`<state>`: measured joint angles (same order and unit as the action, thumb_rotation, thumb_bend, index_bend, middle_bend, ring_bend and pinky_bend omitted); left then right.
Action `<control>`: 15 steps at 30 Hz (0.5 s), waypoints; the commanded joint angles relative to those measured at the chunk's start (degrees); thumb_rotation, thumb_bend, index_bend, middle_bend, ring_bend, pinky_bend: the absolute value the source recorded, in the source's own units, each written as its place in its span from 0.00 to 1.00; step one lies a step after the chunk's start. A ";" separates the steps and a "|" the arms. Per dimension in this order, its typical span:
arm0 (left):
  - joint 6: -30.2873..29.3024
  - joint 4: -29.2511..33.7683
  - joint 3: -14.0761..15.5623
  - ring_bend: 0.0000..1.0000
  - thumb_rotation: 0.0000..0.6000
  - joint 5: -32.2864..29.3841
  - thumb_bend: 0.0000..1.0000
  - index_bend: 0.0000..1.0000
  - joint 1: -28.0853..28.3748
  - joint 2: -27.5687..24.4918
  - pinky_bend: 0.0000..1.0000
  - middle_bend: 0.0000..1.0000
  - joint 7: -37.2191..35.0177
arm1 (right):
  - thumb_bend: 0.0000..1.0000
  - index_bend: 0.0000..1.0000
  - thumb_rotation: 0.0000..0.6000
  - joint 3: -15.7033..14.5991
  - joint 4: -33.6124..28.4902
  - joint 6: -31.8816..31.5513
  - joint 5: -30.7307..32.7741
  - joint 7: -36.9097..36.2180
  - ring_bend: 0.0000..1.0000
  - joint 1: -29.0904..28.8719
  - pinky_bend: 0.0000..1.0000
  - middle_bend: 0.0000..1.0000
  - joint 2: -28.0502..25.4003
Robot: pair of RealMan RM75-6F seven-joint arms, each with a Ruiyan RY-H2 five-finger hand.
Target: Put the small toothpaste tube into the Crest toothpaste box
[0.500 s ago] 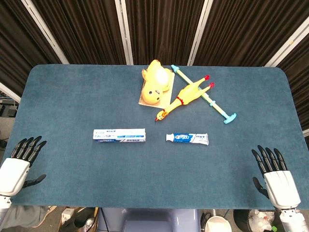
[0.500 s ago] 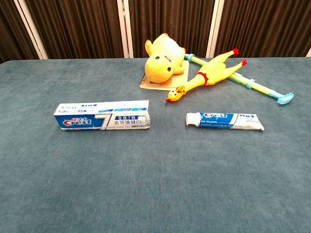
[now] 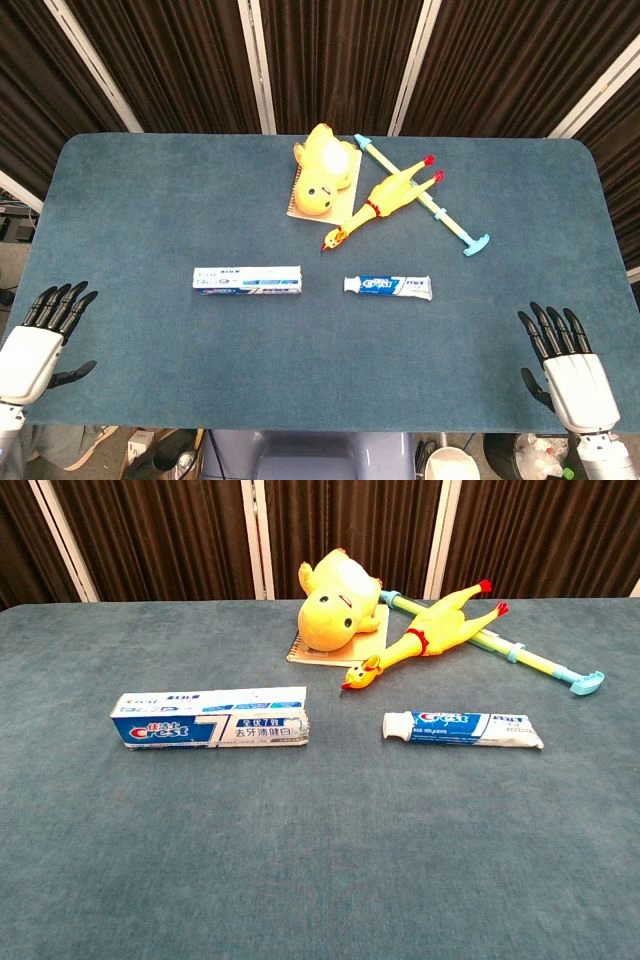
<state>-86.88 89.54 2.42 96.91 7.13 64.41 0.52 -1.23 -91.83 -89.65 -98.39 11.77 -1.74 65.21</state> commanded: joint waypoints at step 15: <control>15.45 9.95 -8.57 0.00 1.00 -9.78 0.14 0.00 11.63 2.61 0.09 0.00 12.83 | 0.34 0.00 1.00 -0.67 0.05 0.70 -0.96 -0.10 0.00 -0.36 0.00 0.00 0.16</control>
<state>-75.19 97.30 -3.85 90.32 15.75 65.71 9.93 -1.90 -91.79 -88.95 -99.35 11.66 -2.09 65.36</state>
